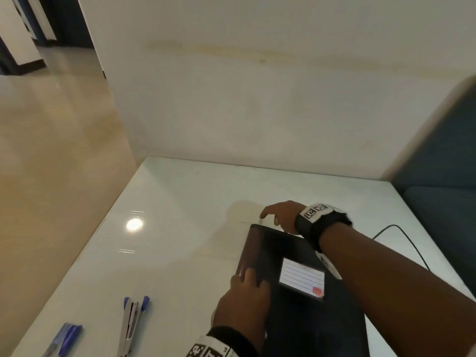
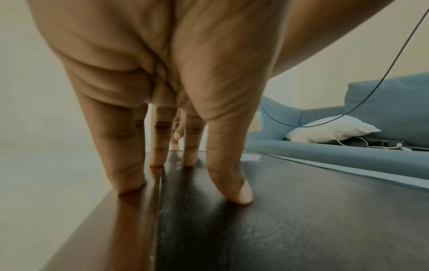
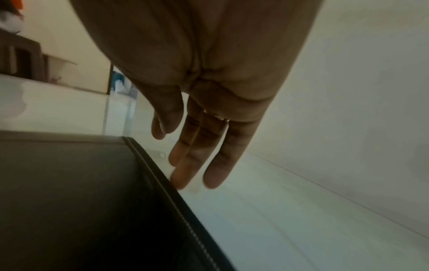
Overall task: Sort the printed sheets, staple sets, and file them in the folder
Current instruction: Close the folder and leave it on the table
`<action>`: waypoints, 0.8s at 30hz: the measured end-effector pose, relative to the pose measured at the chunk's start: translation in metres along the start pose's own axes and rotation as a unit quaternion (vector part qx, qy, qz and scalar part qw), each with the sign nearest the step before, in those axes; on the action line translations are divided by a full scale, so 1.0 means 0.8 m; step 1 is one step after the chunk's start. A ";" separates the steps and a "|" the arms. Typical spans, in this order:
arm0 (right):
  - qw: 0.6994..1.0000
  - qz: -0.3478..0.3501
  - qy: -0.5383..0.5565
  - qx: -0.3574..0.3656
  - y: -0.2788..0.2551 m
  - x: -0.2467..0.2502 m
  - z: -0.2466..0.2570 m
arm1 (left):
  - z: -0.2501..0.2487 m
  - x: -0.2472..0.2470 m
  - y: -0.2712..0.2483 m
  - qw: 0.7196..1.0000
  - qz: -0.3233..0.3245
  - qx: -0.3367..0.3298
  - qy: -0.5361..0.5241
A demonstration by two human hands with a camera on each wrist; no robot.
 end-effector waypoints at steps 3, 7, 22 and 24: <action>0.997 0.049 -0.052 0.030 0.027 -0.005 0.009 | 0.004 0.002 -0.001 1.000 -0.004 -0.017 0.008; 0.997 0.033 -0.054 0.049 0.048 -0.004 0.002 | 0.003 0.002 0.000 0.999 -0.032 -0.021 0.028; 0.937 0.075 -0.328 0.093 0.008 -0.007 -0.052 | -0.008 -0.011 0.008 1.000 0.003 0.017 0.018; 0.939 0.083 -0.326 0.066 -0.015 -0.015 -0.083 | -0.015 -0.007 0.007 0.999 0.017 0.014 0.026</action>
Point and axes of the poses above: each hand's wrist, its own y-axis towards the middle knuckle, its own x-axis out of the back of the hand, z = x × y, the point moved 1 cm from there along y, towards the middle knuckle, and after that the axes turned 2 degrees about z, right-handed, at the moved point
